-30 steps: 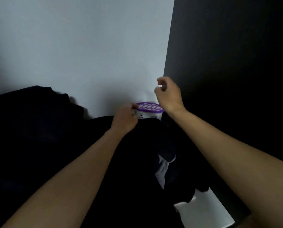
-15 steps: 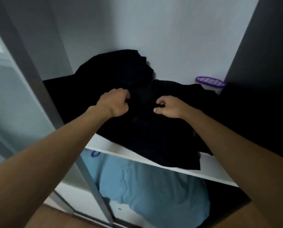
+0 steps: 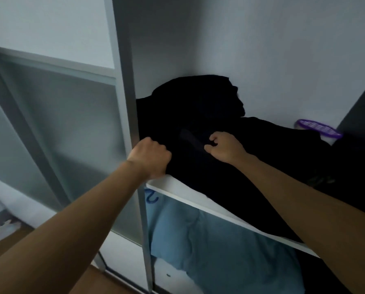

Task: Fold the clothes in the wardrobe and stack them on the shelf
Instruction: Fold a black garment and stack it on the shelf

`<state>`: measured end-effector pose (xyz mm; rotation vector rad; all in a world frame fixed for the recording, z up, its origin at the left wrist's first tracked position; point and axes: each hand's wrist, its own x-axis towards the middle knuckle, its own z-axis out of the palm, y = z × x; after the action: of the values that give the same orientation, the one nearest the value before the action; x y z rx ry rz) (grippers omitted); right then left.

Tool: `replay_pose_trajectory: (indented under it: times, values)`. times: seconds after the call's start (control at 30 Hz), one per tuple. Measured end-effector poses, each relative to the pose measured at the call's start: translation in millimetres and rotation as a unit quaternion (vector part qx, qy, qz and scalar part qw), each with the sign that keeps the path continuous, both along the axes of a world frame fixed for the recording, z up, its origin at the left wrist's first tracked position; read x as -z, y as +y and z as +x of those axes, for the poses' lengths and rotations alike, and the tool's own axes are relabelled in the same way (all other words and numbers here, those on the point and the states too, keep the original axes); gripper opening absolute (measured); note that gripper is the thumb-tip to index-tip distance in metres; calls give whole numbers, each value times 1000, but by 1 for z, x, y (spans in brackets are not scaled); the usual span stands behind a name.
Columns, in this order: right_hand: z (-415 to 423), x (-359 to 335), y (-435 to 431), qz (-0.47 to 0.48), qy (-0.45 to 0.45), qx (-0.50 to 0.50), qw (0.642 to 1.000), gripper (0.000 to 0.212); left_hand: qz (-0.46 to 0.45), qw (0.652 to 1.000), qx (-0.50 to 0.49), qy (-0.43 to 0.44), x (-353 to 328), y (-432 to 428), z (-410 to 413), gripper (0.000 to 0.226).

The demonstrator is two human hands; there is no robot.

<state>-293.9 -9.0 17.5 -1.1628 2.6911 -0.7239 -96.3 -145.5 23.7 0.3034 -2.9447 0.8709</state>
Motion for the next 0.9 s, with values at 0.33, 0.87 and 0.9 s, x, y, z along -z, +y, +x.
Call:
replay_pose_trajectory:
  times: [0.33,0.87,0.9]
  values:
    - [8,22,-46,-61,74,52,994,19,-6,999,1,50,6,-73,20,27]
    - [150,15,-15,243,-289,-303,875,21,776,438,-170,421,-10,-154,-12,51]
    - [151,17,-15,242,-292,-296,877,19,765,466,-143,421,-10,-150,-15,43]
